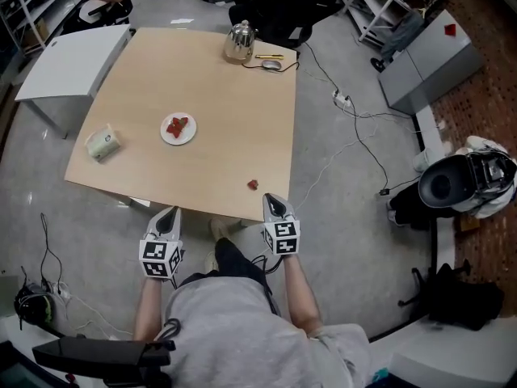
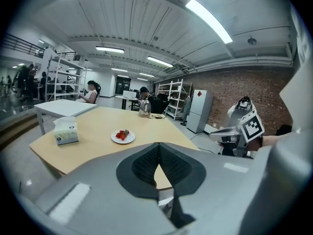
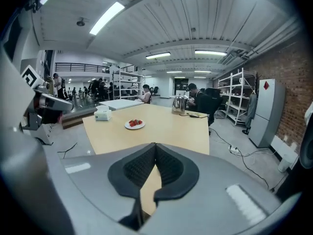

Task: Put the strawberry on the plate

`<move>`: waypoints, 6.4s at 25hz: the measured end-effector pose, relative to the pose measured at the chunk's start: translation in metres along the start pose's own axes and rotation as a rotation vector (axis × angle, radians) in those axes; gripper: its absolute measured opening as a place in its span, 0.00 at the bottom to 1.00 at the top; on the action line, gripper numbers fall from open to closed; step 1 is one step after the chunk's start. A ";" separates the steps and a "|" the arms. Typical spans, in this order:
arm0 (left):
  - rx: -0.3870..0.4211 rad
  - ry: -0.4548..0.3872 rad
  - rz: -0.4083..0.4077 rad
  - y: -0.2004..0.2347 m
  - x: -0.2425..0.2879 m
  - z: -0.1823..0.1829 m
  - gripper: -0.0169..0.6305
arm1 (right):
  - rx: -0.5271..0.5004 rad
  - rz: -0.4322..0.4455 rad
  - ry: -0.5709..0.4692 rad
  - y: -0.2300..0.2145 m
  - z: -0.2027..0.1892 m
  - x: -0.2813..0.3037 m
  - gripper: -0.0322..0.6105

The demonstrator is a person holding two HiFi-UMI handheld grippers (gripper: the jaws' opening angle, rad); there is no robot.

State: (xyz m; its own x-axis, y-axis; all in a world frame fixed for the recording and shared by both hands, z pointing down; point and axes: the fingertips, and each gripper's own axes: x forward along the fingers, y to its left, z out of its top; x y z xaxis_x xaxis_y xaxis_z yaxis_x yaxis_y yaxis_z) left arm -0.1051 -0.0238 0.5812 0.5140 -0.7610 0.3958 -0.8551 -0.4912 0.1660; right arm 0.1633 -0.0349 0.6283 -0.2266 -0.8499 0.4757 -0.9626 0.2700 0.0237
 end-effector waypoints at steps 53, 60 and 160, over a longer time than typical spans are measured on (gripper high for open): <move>-0.114 0.110 0.102 0.040 0.063 -0.004 0.06 | -0.052 0.154 0.405 -0.018 -0.114 0.149 0.29; -0.127 0.110 0.106 0.041 0.062 -0.004 0.06 | -0.025 0.154 0.392 -0.019 -0.110 0.148 0.28; -0.393 0.080 0.601 0.132 0.005 -0.019 0.06 | -0.407 0.637 0.270 0.153 0.054 0.407 0.28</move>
State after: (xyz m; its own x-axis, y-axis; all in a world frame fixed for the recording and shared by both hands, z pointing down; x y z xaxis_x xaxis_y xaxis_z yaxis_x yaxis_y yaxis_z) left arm -0.2170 -0.0844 0.6217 -0.0465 -0.8108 0.5835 -0.9574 0.2028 0.2054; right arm -0.0846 -0.3638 0.7784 -0.6207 -0.3520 0.7006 -0.5184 0.8546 -0.0299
